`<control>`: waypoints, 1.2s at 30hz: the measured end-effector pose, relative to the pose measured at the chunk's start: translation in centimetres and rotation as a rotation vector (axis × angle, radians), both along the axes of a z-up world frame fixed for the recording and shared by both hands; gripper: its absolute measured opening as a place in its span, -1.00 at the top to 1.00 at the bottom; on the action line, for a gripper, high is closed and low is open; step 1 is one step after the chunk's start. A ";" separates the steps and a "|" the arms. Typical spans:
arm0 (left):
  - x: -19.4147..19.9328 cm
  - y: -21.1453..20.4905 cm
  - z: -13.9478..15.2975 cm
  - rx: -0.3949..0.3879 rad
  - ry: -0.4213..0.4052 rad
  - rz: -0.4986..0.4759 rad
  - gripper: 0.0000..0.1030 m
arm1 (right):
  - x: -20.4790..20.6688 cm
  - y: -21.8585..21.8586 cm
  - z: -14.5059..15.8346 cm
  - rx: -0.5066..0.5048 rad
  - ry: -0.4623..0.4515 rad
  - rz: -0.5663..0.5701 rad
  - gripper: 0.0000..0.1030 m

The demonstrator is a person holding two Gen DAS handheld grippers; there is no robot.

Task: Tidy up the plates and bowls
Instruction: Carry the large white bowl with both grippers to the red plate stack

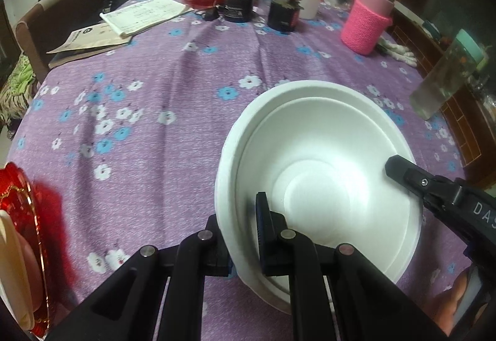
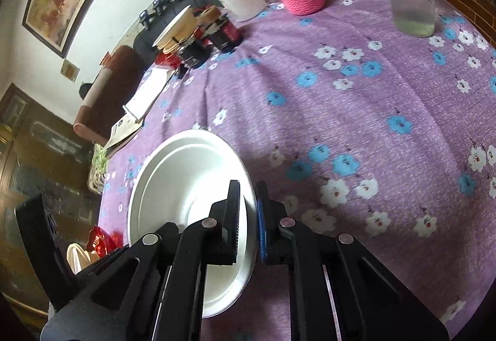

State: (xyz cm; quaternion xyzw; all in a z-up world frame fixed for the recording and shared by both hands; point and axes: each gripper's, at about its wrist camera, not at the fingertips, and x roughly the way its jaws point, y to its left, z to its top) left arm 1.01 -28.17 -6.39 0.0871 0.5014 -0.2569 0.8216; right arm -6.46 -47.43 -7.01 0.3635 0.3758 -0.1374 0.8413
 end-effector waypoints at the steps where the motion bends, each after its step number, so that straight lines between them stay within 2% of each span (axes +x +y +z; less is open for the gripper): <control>1: -0.1 0.2 0.1 0.001 -0.006 0.003 0.80 | 0.0 0.2 0.1 -0.003 -0.001 0.003 0.83; 19: -1.3 4.8 2.3 -0.042 -0.058 0.068 0.79 | 0.1 4.6 2.8 -0.045 -0.049 0.068 0.83; 28: -1.8 9.6 4.0 -0.069 -0.101 0.138 0.79 | 0.8 8.8 4.5 -0.080 -0.081 0.139 0.82; 36: -1.9 14.8 5.8 -0.087 -0.162 0.232 0.78 | 2.7 14.3 6.9 -0.118 -0.123 0.241 0.82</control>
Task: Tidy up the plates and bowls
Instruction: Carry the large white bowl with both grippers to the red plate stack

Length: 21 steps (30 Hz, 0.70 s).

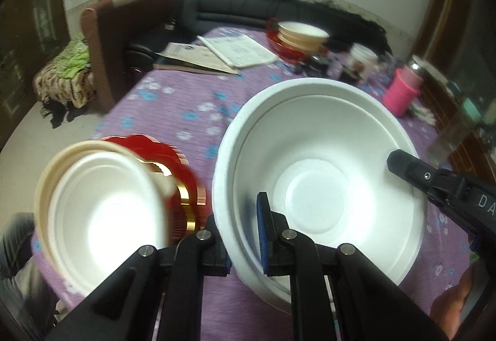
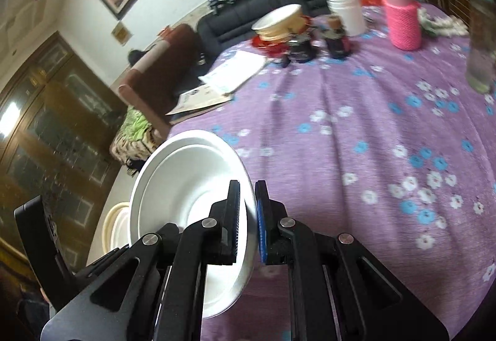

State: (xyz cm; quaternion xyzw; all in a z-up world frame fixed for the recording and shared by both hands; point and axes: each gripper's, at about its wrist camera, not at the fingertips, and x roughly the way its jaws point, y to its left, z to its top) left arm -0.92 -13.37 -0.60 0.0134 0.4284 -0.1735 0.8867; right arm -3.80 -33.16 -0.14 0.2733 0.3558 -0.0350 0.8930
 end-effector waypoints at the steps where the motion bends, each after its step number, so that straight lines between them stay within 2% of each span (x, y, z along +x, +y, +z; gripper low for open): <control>1: 0.0 0.9 0.3 -0.007 -0.006 0.015 0.78 | 0.2 0.7 0.3 -0.005 -0.005 0.013 0.82; 8: 0.1 5.2 1.1 -0.033 -0.031 0.086 0.78 | 2.1 5.4 1.5 -0.041 -0.021 0.102 0.82; 21: 0.5 9.7 0.8 -0.042 -0.041 0.178 0.79 | 4.3 11.8 1.7 -0.100 -0.015 0.206 0.81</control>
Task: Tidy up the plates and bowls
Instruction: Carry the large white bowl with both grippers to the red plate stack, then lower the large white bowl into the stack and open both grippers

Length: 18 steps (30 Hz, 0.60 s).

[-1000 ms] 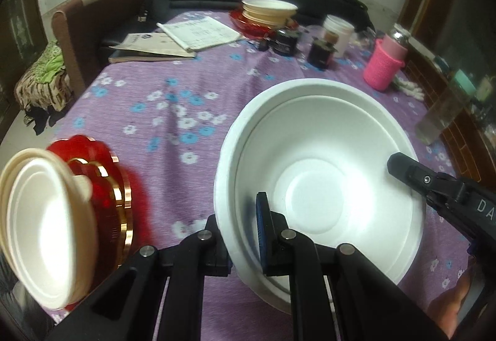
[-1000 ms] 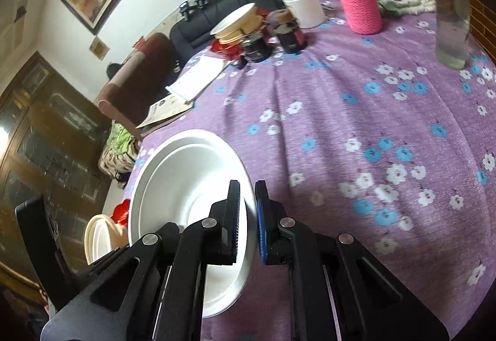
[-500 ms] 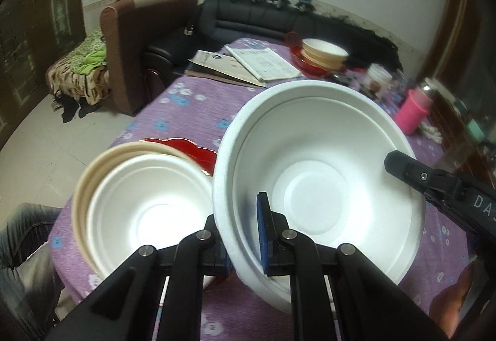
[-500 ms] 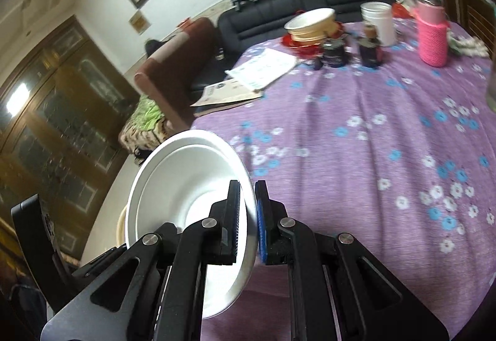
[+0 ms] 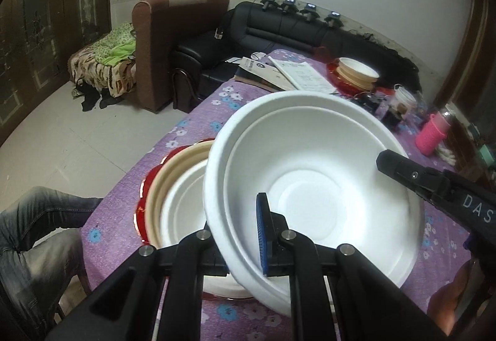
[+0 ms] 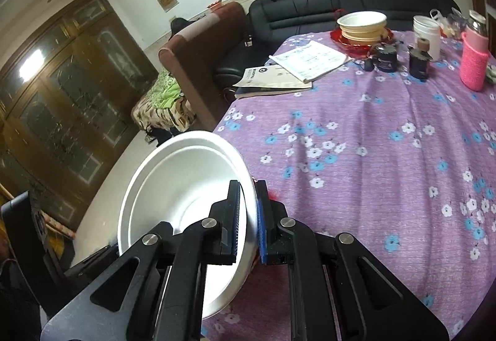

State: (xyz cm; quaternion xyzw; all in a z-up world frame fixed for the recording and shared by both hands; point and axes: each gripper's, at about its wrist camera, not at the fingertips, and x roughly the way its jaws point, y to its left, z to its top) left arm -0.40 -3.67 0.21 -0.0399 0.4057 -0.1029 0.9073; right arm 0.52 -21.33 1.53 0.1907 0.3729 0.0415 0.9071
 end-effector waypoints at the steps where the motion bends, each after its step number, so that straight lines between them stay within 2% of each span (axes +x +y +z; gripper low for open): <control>1: 0.0 0.3 -0.1 -0.003 0.001 0.007 0.79 | 0.0 0.4 -0.1 -0.008 0.001 0.004 0.81; 10: 0.2 2.5 -0.2 -0.012 -0.001 0.055 0.79 | 0.6 3.2 -0.5 -0.044 0.003 0.048 0.81; 18: 1.1 3.6 -2.0 -0.007 0.040 0.075 0.79 | 1.4 4.0 -2.8 -0.020 0.016 0.067 0.81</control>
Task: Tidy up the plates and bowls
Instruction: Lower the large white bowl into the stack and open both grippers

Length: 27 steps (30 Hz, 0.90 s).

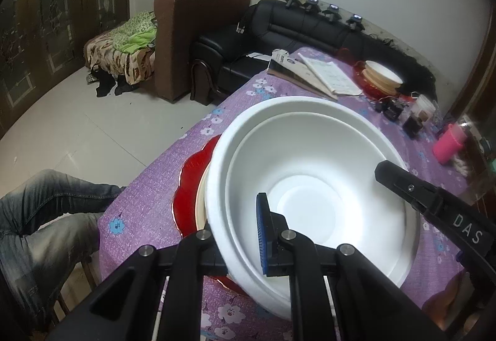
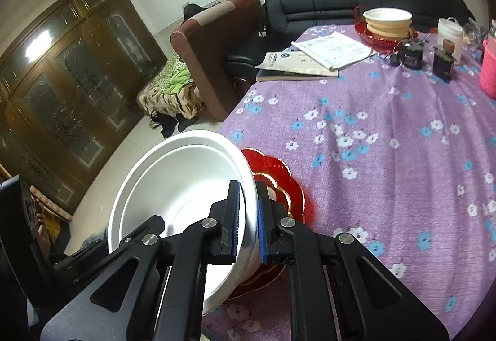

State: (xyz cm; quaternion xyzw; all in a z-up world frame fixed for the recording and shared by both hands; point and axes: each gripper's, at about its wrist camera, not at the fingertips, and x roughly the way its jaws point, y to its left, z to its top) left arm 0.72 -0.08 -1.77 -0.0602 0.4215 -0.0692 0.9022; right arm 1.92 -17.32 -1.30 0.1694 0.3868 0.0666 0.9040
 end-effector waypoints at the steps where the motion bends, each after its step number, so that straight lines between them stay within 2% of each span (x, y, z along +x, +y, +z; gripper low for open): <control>1: 0.1 0.1 -0.1 0.002 0.003 0.001 0.79 | 0.1 0.0 -0.3 0.004 0.003 0.000 0.81; 10: 0.3 0.8 -0.8 0.016 0.013 0.020 0.79 | 0.8 0.1 -1.7 0.016 0.007 0.012 0.81; 21: 0.6 0.8 -1.1 0.071 0.005 0.037 0.77 | 0.8 1.0 -2.5 -0.008 -0.011 0.021 0.81; 25: 0.5 0.5 -1.0 0.080 0.005 0.005 0.60 | 0.6 1.4 -2.6 -0.036 -0.030 0.016 0.79; 27: 0.4 0.4 -0.9 0.089 -0.001 -0.012 0.60 | 0.6 1.4 -2.7 -0.054 -0.041 0.011 0.79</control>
